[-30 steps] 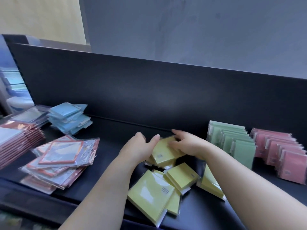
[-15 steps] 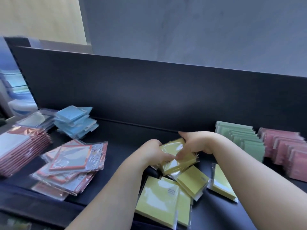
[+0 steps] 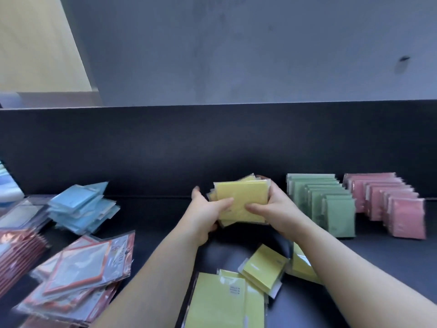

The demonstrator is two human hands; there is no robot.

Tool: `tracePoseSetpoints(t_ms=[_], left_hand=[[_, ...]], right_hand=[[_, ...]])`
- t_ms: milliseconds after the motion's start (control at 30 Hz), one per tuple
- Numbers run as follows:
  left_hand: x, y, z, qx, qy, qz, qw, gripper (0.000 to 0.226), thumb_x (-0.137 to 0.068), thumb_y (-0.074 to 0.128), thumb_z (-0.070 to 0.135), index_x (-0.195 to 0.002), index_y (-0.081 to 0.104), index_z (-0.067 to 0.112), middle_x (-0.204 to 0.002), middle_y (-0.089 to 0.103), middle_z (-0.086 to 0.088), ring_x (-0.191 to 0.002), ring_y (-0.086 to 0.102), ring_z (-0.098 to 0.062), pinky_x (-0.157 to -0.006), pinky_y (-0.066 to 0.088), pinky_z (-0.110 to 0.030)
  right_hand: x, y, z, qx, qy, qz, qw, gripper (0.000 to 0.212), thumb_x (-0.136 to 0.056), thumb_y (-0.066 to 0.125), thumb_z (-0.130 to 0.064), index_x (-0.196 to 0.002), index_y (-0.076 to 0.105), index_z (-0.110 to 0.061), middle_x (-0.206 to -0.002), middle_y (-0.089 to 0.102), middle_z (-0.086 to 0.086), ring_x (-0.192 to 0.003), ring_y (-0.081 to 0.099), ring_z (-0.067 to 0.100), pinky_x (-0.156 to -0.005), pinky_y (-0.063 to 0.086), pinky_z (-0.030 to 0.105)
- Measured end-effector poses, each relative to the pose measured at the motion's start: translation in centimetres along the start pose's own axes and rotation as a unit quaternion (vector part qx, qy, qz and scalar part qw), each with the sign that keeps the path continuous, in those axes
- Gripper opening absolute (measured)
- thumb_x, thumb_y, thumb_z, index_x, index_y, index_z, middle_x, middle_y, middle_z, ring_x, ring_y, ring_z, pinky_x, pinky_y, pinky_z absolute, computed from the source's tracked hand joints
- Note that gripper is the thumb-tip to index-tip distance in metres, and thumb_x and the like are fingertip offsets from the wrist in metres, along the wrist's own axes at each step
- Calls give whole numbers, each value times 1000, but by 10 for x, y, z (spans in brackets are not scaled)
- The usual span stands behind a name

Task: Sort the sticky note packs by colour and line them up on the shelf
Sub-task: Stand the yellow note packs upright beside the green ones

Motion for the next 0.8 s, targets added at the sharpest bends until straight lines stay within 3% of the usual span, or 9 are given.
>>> tracePoseSetpoints(t_ms=[67,133,233,300,433,533,633,733,800], left_hand=[[-11,6,-3,92,0,-9,996,75,-84,73,16,-146,30,15,-124,61,-4,-102,65,-23,-86,55,-42],[-17,13,-3,73,39,-18,996,74,-83,71,14,-146,32,11,-127,60,-6,-107,63,-23,-88,54,-38],[-14,23,-7,5,76,-31,997,90,-86,68,14,-154,10,21,-135,48,7,-119,52,-14,-96,44,-28],[-13,27,-12,-21,90,-40,995,95,-87,67,13,-154,1,25,-136,42,14,-122,47,-9,-102,37,-26],[-21,30,-20,-19,99,-66,993,78,-83,62,13,-149,24,30,-132,58,7,-117,57,-10,-107,42,-35],[-21,35,-17,-50,121,-82,988,73,-90,56,8,-148,19,35,-130,56,9,-118,54,-8,-105,40,-30],[-24,41,-10,-115,134,-86,981,69,-93,51,13,-148,16,38,-134,49,12,-119,48,-7,-95,35,-22],[-33,40,-7,-163,106,-52,980,45,-97,45,15,-139,39,29,-120,56,9,-105,53,-9,-80,41,-22],[-39,38,-4,-183,99,-29,978,30,-99,43,17,-127,50,24,-112,58,7,-96,56,-7,-78,41,-23]], right_hand=[[1,-3,0,19,-26,24,999,47,-79,71,1,-114,52,-23,-99,65,-5,-92,62,9,-74,51,19],[2,-2,2,57,-33,25,998,43,-78,71,-2,-106,51,-28,-95,66,-8,-88,62,5,-75,49,18],[0,-5,11,99,-2,42,994,51,-79,71,-10,-118,43,-27,-99,65,-10,-91,61,7,-70,44,10],[-1,-8,16,114,17,56,992,75,-79,71,-12,-140,28,-25,-113,61,-8,-101,58,8,-76,43,11],[-2,-6,22,125,36,57,990,87,-81,65,-8,-149,13,-23,-120,57,-9,-106,56,10,-80,42,16],[-4,-11,20,126,30,82,988,80,-84,59,-4,-148,15,-24,-118,55,-8,-107,55,12,-76,40,13],[-6,-20,17,130,36,107,985,77,-88,55,-6,-149,12,-27,-122,48,-9,-104,51,11,-72,40,12],[-8,-23,23,145,53,122,980,71,-88,52,-5,-148,19,-23,-124,52,-5,-113,53,17,-80,43,21],[-9,-24,28,167,77,137,973,69,-90,51,-7,-150,19,-17,-133,50,0,-119,52,23,-90,45,28]])
Point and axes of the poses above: each hand's wrist, its own x-axis away from the middle knuckle, its own y-axis out of the palm, z = x × y, the point moved 7 cm from there along -x, towards the middle knuckle
